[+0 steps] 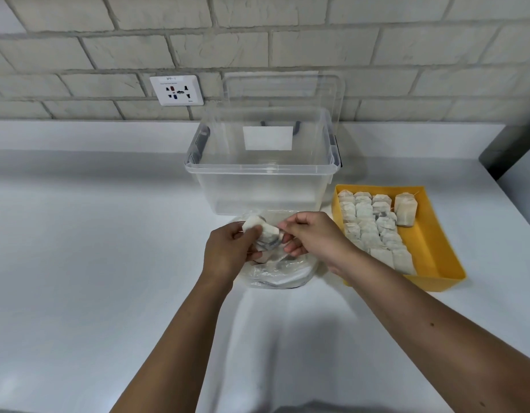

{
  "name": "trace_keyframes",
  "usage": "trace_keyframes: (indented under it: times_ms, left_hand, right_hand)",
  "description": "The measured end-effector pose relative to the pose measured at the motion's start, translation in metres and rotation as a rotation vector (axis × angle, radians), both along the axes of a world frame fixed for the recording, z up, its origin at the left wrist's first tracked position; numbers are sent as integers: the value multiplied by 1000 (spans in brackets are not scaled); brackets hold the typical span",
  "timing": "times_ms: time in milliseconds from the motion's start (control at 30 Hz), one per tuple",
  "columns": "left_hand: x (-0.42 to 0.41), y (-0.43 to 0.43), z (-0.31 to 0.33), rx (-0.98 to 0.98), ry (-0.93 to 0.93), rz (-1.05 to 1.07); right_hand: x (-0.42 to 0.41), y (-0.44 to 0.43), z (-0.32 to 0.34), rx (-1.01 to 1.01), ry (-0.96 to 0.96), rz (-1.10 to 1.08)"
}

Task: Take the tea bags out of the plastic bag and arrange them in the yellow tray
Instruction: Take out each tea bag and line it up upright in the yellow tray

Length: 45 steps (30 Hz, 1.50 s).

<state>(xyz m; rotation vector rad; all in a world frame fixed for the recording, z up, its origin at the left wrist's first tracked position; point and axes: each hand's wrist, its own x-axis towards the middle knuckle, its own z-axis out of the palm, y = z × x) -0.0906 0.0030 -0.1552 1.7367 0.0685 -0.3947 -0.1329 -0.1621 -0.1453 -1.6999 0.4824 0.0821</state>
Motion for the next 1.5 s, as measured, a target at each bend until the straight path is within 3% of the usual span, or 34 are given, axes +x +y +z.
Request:
trace_keyframes:
  times_ms: [167,333,467,833,967,1167,1333,1500]
  left_hand:
    - [12,12,-2,68,-85,30]
    - [20,18,-2,185,-191,18]
    - [20,15,-4,195,-173,-19]
    - [19,9,-1,97,-59,-56]
    - [18,9,1,65,-24,-49]
    - [19,12,3,0,-2,-50]
    - [17,6,3,54,-58,-104]
    - [3,-14,10,-34,2,-242]
  right_hand:
    - [8,-18,-5,-217,-33,14]
    - [14,-13,-19,-636,-79,242]
    - [24,-4,-32,-985,-73,423]
    - [28,5,-46,-1155,-63,445]
    - [25,0,-50,-1089,-109,406]
    - [13,-8,-36,-757,-289,215]
    - [-10,-19,5,-375,-223,193]
    - [-34,-30,40,-158,-194,259]
